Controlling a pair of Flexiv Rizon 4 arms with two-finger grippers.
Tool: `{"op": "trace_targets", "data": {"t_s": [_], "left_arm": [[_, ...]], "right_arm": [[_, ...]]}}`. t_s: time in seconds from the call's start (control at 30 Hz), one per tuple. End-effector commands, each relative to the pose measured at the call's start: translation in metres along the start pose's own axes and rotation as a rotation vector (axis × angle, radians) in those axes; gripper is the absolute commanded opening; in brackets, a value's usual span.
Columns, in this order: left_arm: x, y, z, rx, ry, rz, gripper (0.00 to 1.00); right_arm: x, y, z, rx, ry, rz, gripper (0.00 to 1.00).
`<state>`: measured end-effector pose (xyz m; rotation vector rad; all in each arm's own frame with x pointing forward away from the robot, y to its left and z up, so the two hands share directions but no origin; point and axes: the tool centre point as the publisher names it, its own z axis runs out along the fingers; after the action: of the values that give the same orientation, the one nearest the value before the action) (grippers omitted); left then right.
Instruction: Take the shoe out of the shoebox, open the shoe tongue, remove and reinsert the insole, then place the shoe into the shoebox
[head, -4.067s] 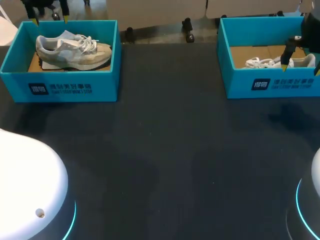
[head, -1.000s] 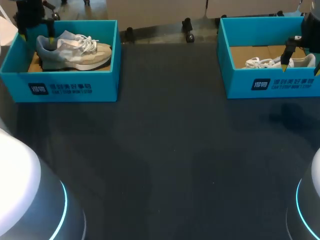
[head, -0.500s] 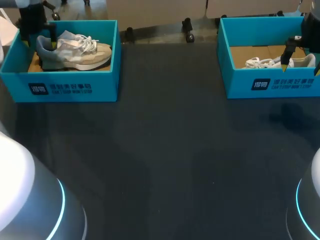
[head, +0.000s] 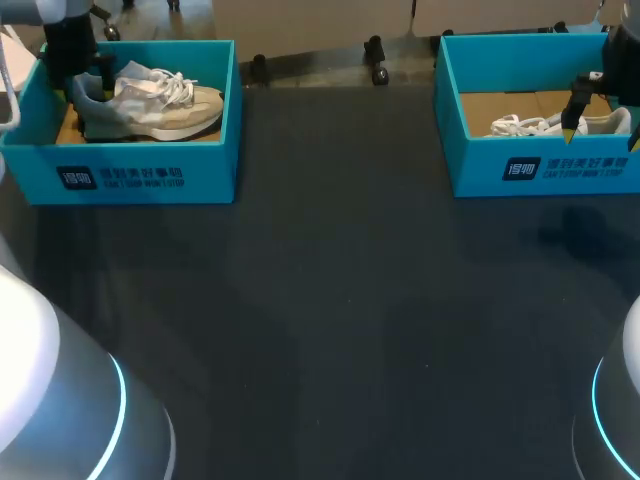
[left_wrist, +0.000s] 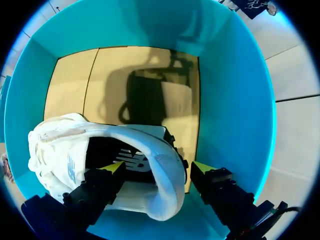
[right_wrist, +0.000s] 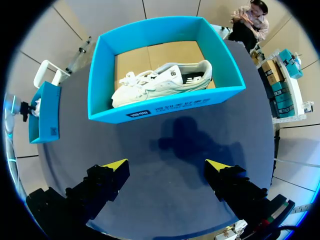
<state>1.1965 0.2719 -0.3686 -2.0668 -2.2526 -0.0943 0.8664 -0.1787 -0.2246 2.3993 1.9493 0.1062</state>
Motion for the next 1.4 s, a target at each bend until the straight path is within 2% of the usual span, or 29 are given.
{"op": "trace_targets", "data": {"t_s": [0.03,0.4,0.5,0.63,0.7,0.9,1.23,1.4], "left_arm": [[0.001,0.01,0.006,0.019,-0.002,-0.003,0.84],[0.0,0.016,0.018,0.048,-0.008,-0.026,0.8],[-0.001,0.015,0.019,0.053,-0.014,-0.025,0.73],[-0.001,0.015,0.022,0.054,-0.019,-0.022,0.75],[0.0,0.015,0.023,0.056,-0.02,-0.02,0.72],[0.003,0.014,0.026,0.062,-0.022,-0.013,0.8],[0.008,0.013,0.019,0.038,-0.021,0.002,0.86],[0.007,0.013,0.024,0.05,-0.008,-0.003,0.81]], "right_arm": [[0.0,0.0,0.0,-0.001,0.001,0.0,1.0],[0.0,0.0,0.0,-0.001,0.001,0.0,1.0],[0.0,0.0,0.0,-0.001,0.001,0.0,1.0],[0.0,0.0,0.0,-0.001,0.001,0.0,1.0],[0.0,0.0,0.0,-0.001,0.001,0.0,1.0],[0.0,0.0,0.0,-0.001,0.001,0.0,1.0],[0.0,0.0,0.0,-0.001,0.001,0.0,1.0],[0.0,0.0,0.0,-0.001,0.001,0.0,1.0]]}}
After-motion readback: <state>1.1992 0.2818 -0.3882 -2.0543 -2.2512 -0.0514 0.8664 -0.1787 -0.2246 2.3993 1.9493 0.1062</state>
